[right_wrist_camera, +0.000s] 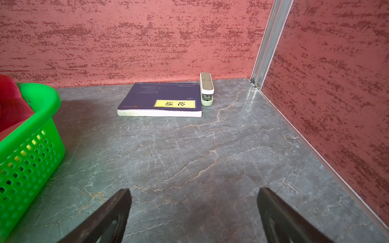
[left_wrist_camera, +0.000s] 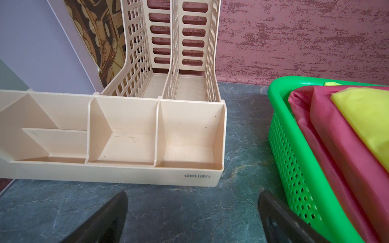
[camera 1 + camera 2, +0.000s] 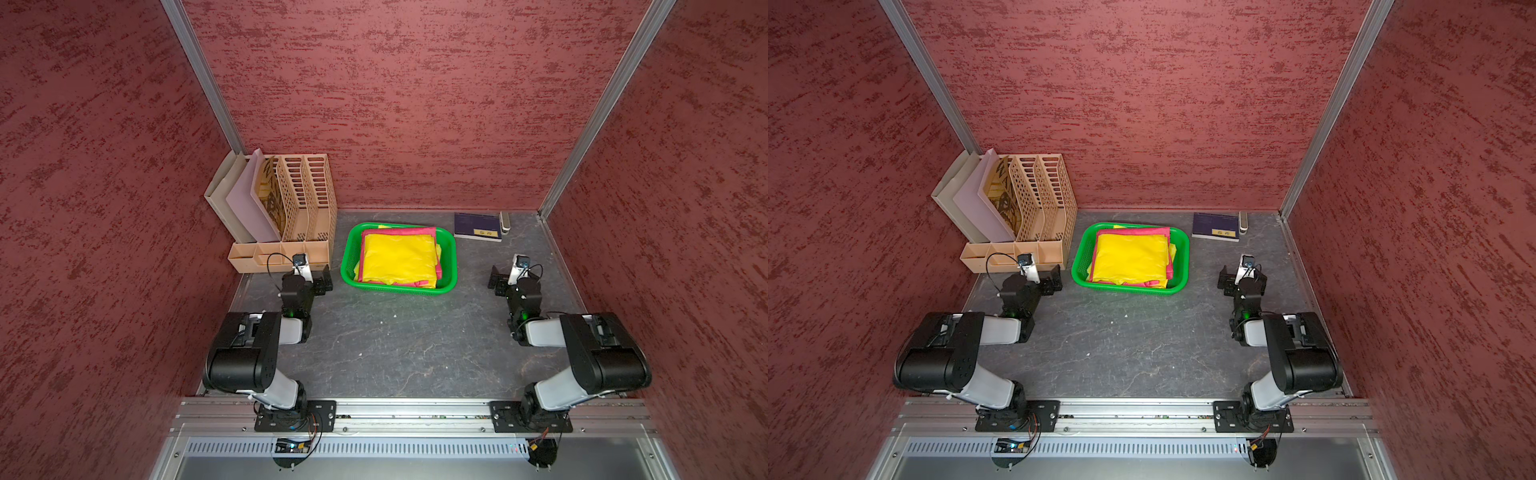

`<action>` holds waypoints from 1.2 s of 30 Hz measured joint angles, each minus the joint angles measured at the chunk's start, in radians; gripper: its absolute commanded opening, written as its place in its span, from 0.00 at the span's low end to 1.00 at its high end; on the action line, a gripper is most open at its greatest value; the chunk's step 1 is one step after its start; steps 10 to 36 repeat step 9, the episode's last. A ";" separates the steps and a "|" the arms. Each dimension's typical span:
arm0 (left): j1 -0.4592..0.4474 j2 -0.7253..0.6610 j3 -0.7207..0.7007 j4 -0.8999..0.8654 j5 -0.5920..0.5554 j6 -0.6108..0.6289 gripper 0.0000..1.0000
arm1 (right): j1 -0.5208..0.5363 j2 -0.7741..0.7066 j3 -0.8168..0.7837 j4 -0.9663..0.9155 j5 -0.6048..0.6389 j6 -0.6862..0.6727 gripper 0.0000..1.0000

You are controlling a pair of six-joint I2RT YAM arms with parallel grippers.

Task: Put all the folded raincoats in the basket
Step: Reset both arms

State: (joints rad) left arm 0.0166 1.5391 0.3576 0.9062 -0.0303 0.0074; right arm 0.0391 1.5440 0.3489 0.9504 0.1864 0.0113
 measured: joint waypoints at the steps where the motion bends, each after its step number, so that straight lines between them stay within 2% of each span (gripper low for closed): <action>1: 0.000 0.000 0.000 -0.001 0.000 0.000 1.00 | 0.000 0.000 0.000 0.000 0.000 0.000 0.98; 36: 0.000 0.000 0.000 -0.002 0.003 -0.001 1.00 | 0.000 0.000 0.000 0.000 0.000 0.000 0.98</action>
